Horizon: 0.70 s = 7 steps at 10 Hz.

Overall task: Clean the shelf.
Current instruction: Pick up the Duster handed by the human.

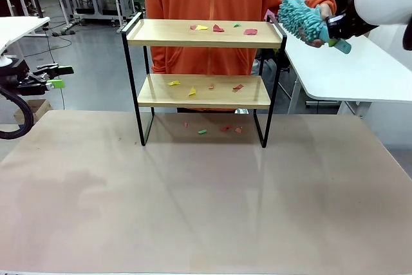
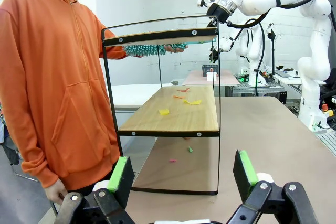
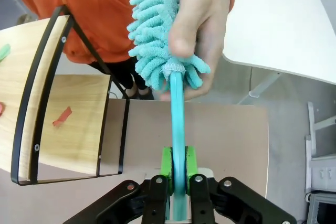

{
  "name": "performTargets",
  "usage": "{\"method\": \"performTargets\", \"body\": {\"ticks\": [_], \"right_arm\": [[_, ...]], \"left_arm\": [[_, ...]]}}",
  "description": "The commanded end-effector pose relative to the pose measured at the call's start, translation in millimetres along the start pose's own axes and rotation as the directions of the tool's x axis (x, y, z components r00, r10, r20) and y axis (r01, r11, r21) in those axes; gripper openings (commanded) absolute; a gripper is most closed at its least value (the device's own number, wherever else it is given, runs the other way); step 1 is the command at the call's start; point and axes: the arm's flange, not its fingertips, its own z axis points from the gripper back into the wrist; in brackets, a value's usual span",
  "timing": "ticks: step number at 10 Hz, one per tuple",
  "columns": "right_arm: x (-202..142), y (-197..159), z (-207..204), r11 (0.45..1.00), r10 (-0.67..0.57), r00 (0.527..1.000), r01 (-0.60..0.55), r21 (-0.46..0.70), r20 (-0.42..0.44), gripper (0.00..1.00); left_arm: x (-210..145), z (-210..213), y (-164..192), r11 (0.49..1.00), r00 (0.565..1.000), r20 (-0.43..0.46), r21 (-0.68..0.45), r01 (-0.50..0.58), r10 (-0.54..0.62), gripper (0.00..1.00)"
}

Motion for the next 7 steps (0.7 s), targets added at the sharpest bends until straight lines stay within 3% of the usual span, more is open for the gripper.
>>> {"method": "performTargets", "body": {"ticks": [1,3,7], "right_arm": [[3.3,8.5,8.0,0.996,-0.049,0.999,0.049,-0.074,0.002,0.00],[1.7,9.0,13.3,0.998,0.008,1.000,-0.009,-0.063,-0.006,0.00],[-1.0,-0.8,3.9,0.999,-0.017,1.000,0.017,-0.029,-0.007,0.00]], "left_arm": [[2.2,-0.2,-0.5,1.000,1.000,-0.003,-0.004,0.003,-0.003,1.00],[2.2,-0.2,-0.5,1.000,1.000,-0.003,-0.004,0.003,-0.003,1.00],[2.2,-0.2,-0.5,1.000,1.000,-0.003,-0.004,0.003,-0.003,1.00]]}}
